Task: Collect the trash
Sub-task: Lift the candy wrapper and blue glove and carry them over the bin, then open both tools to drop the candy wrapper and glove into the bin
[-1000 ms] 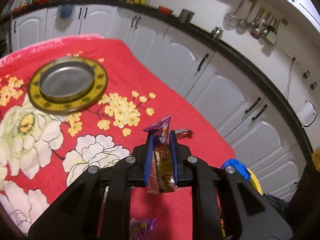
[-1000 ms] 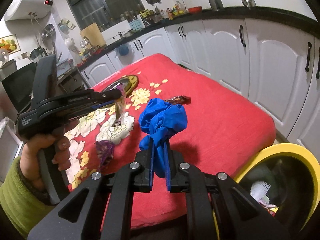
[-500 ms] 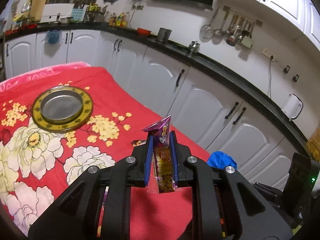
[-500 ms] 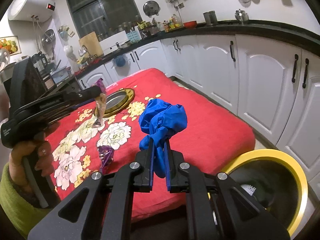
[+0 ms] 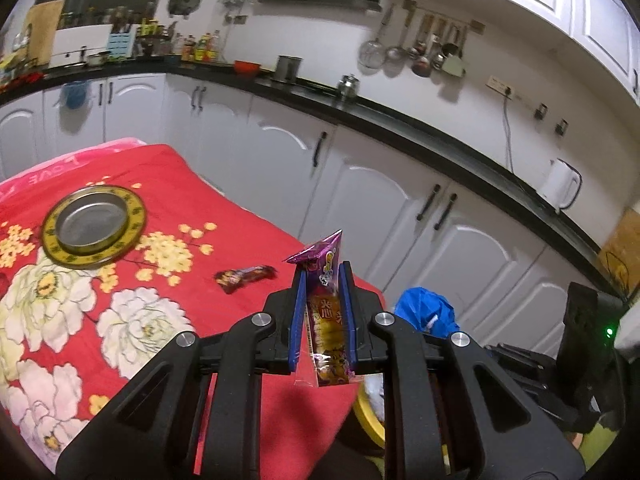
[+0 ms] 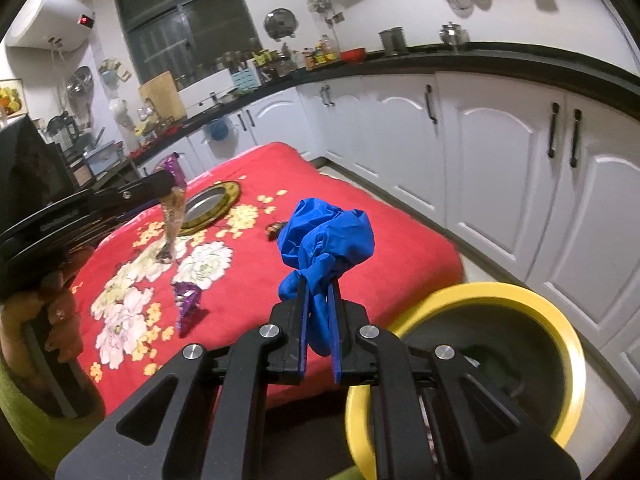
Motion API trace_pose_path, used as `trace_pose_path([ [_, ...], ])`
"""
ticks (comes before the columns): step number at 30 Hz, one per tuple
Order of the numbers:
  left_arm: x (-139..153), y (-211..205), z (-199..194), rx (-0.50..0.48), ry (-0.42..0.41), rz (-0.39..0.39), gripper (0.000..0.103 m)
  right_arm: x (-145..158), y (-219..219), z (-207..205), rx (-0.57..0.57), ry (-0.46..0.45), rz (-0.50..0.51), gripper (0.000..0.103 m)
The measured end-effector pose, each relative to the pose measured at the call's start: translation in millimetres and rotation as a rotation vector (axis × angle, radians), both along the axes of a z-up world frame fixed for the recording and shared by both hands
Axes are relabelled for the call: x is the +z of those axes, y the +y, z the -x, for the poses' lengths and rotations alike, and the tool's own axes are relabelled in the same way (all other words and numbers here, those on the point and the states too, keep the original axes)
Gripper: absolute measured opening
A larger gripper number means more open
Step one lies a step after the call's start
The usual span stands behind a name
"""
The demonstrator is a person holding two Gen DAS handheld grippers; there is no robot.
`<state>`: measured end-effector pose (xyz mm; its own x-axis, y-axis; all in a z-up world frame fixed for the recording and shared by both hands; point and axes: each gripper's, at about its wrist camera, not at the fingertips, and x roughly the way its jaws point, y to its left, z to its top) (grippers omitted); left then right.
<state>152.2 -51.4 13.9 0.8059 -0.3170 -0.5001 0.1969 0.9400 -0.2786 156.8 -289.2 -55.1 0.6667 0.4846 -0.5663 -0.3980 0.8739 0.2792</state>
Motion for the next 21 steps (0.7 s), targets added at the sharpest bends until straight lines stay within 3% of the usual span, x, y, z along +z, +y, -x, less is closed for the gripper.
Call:
trace_pose_path([
  [21, -46, -111, 6, -0.274, 0.080, -0.058, 0.011, -44, -98, 10, -0.197, 0.093, 0.057, 0.009],
])
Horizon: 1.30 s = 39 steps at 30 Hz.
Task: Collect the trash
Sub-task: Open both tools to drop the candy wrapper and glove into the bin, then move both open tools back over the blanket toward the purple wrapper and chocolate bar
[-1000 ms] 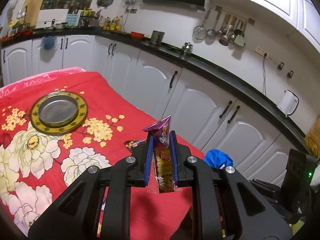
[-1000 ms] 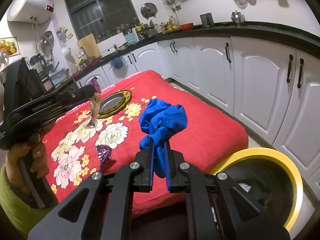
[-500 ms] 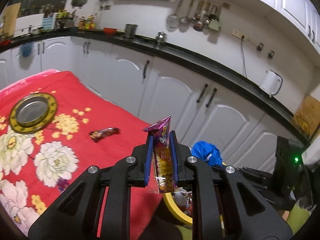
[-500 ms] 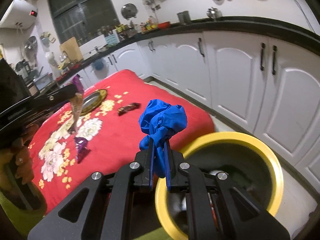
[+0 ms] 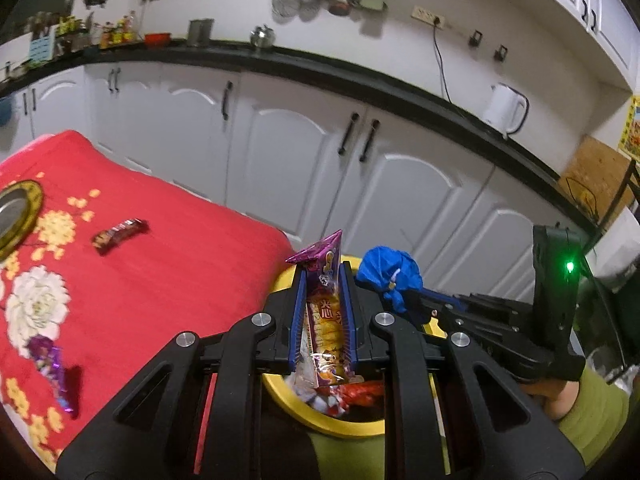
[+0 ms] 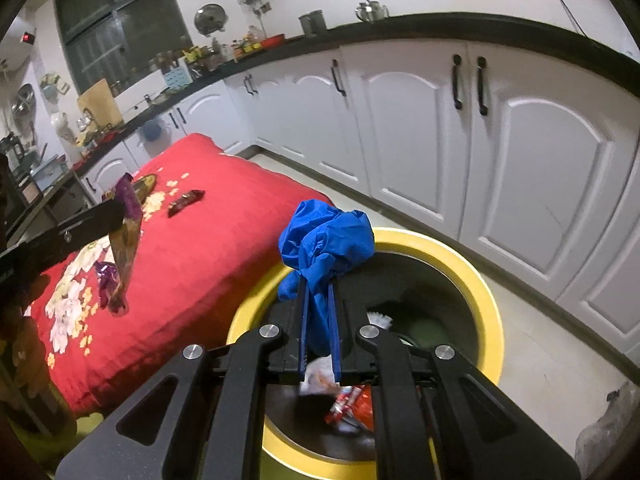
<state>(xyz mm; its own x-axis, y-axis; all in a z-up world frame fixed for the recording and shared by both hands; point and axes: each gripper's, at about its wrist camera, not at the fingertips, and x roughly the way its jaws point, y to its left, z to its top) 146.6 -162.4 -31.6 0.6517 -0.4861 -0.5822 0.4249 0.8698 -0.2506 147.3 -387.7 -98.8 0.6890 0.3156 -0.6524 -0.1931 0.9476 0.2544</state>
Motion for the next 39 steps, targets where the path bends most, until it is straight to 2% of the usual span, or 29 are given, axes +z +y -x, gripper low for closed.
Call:
trace_pose_path([
  [12, -27, -38, -5, -0.076, 0.061, -0.035, 0.011, -24, -26, 2, -0.033, 0.075, -0.020, 0.012],
  [18, -36, -50, -12, -0.092, 0.085, -0.053, 0.011, -31, -38, 4, -0.055, 0.089, -0.037, 0.025],
  [19, -38, -51, -13, -0.092, 0.086, -0.057, 0.014, -31, -40, 5, -0.060, 0.088, -0.041, 0.027],
  [22, -40, -52, -13, -0.083, 0.087, -0.062, 0.040, -31, -48, 5, -0.085, 0.082, -0.047, 0.033],
  [24, -40, -52, -12, -0.077, 0.084, -0.069, 0.045, -30, -54, 6, -0.103, 0.075, -0.054, 0.039],
  [26, -38, -50, -11, -0.058, 0.069, -0.080, 0.062, -27, -58, 7, -0.120, 0.064, -0.061, 0.043],
  [27, -37, -49, -10, -0.053, 0.065, -0.078, 0.065, -26, -59, 7, -0.125, 0.060, -0.063, 0.044],
  [29, -33, -45, -9, -0.034, 0.053, -0.072, 0.080, -22, -61, 9, -0.135, 0.046, -0.068, 0.052],
  [34, -24, -34, -3, 0.002, 0.017, -0.075, 0.091, -12, -60, 11, -0.141, 0.015, -0.073, 0.060],
  [39, -9, -14, 3, 0.076, -0.048, -0.097, 0.092, 1, -44, 8, -0.109, -0.019, -0.073, 0.066],
])
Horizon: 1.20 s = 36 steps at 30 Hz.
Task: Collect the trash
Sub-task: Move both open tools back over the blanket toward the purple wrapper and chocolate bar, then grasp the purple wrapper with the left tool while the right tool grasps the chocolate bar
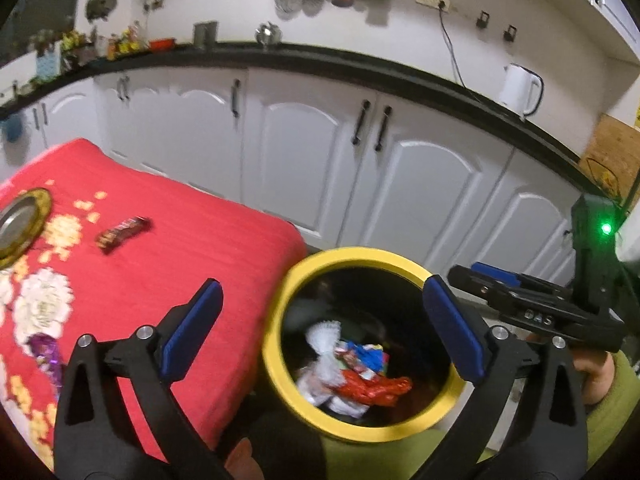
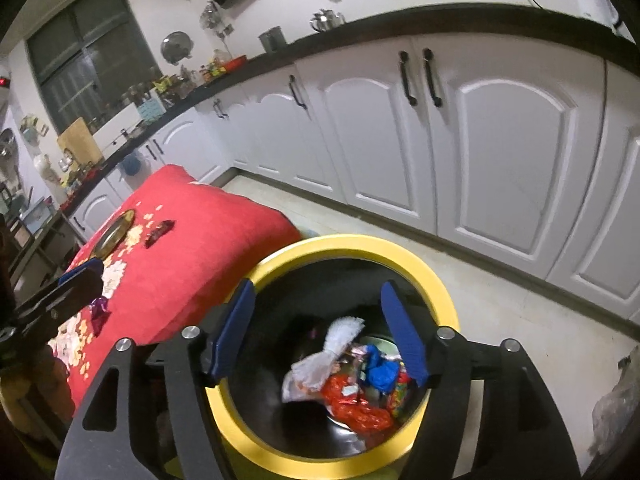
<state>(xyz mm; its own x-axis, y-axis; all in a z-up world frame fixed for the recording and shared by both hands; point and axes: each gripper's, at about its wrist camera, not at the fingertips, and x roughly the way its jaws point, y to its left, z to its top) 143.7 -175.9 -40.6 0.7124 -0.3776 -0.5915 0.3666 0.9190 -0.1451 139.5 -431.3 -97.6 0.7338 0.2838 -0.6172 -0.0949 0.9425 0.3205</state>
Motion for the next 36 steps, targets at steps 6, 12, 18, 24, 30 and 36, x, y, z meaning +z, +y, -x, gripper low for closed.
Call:
trace_pose_path([
  [6, 15, 39, 7, 0.108, -0.063, -0.020, 0.092, 15, 30, -3, 0.057, -0.034, 0.021, 0.069],
  [12, 26, 83, 13, 0.215, -0.101, -0.012, 0.092, 27, 68, -11, 0.125, -0.051, 0.038, 0.069],
  [18, 32, 122, 18, 0.296, -0.116, -0.009, 0.092, 42, 108, -16, 0.201, -0.079, 0.058, 0.070],
  [24, 27, 154, 24, 0.343, -0.104, -0.035, 0.092, 50, 148, -25, 0.272, -0.094, 0.080, 0.072],
  [30, 8, 183, 22, 0.376, -0.036, -0.078, 0.092, 49, 189, -50, 0.339, -0.084, 0.100, 0.072],
  [36, -18, 200, 14, 0.375, 0.062, -0.044, 0.092, 37, 228, -92, 0.367, -0.029, 0.074, 0.072],
])
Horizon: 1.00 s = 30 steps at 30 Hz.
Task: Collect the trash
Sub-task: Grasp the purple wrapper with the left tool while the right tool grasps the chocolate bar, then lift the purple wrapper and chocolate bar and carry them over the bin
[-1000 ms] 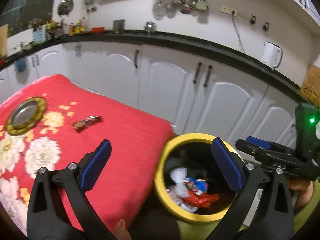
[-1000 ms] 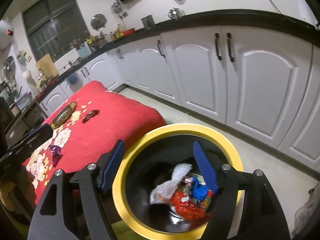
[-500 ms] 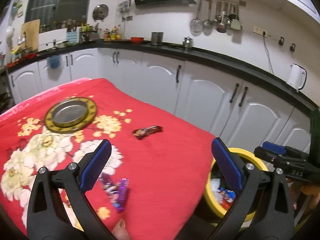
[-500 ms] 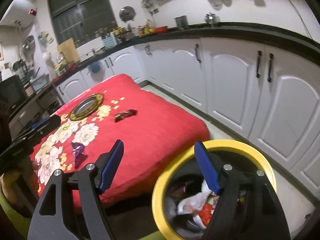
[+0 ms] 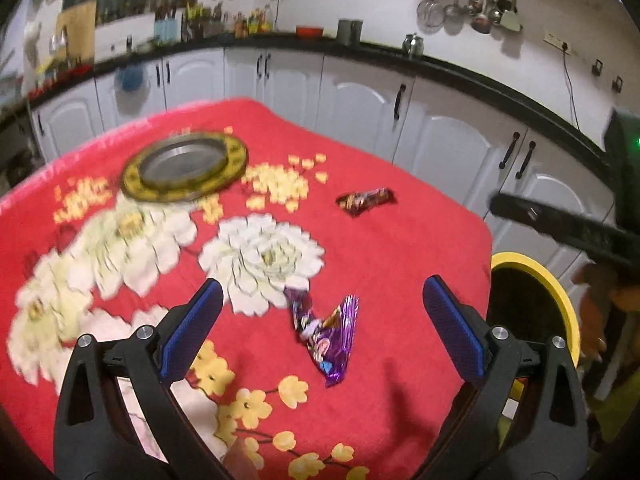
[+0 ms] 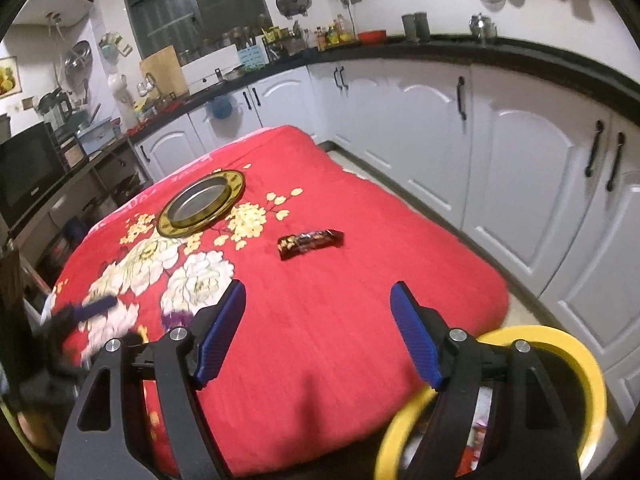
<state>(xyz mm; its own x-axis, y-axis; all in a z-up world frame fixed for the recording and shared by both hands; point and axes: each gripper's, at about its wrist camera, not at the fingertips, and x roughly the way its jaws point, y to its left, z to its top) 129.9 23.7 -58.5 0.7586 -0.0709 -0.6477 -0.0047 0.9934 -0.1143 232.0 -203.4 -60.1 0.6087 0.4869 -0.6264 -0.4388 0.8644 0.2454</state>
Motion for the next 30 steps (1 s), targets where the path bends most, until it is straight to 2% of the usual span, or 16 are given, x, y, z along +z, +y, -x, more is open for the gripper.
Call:
trace_pose_path([
  [5, -17, 3, -7, -0.018, 0.057, 0.039, 0.091, -15, 27, -35, -0.006, 0.059, 0.017, 0.072],
  [11, -37, -3, -15, -0.046, 0.124, 0.042, 0.079, -43, 47, -79, -0.074, 0.192, -0.020, 0.072],
  [15, -44, -2, -20, -0.048, 0.137, 0.048, 0.073, -57, 67, -99, -0.105, 0.227, 0.008, 0.070],
  [18, -47, -2, -23, -0.054, 0.147, 0.048, 0.067, -67, 79, -111, -0.138, 0.252, 0.025, 0.062],
  [20, -49, -2, -24, -0.057, 0.155, 0.050, 0.063, -71, 86, -116, -0.161, 0.251, 0.033, 0.047],
  [21, -50, -2, -25, -0.058, 0.159, 0.051, 0.062, -73, 89, -118, -0.166, 0.244, 0.036, 0.043],
  [24, -54, 0, -27, -0.054, 0.172, 0.053, 0.050, -75, 93, -117, -0.153, 0.213, 0.044, 0.041],
  [26, -55, 1, -28, -0.052, 0.178, 0.047, 0.031, -76, 94, -110, -0.120, 0.180, 0.065, 0.040],
  [30, -57, -1, -30, -0.073, 0.198, 0.041, 0.024, -77, 90, -99, -0.081, 0.167, 0.051, 0.040],
])
